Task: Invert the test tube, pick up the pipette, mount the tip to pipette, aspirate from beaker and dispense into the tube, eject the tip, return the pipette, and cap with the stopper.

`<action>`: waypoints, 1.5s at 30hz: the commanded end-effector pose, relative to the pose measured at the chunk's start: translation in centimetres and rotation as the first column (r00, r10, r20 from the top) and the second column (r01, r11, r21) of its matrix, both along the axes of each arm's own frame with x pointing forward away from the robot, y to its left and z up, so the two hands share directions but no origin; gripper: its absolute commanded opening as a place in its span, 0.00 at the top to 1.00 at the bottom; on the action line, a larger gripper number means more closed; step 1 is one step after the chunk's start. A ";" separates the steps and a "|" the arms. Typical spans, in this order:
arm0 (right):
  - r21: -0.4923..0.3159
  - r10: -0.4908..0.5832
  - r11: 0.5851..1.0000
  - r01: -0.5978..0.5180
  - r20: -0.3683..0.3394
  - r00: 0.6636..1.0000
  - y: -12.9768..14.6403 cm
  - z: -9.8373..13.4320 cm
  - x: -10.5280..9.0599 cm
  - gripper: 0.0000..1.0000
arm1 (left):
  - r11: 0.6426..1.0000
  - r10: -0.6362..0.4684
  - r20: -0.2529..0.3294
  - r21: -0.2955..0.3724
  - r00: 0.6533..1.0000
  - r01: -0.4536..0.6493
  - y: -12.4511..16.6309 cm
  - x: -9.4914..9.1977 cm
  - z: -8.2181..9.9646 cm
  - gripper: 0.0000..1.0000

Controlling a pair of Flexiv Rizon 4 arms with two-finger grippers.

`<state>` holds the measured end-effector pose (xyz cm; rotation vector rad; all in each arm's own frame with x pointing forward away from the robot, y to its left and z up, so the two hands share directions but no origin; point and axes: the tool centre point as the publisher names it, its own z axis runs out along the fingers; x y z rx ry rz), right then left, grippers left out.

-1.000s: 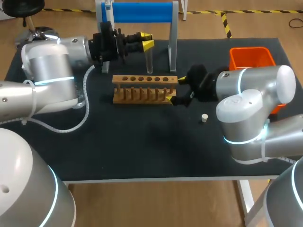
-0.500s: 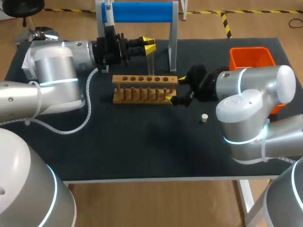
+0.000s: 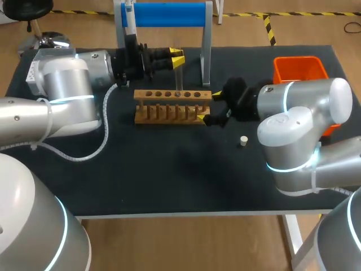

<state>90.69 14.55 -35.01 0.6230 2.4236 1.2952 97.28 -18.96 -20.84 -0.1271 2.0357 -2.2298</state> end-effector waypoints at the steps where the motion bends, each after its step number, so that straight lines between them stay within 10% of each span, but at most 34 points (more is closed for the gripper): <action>1: 0.000 -0.001 1.000 0.001 0.000 1.000 0.0 0.0 0.0 0.00 | 1.000 -0.006 -0.005 -0.001 1.000 0.006 0.0 0.5 -0.4 1.00; 45: 0.000 -0.001 1.000 0.001 0.000 1.000 0.0 0.0 0.0 0.00 | 0.998 0.018 -0.002 0.057 1.000 -0.018 -0.1 1.5 -2.9 1.00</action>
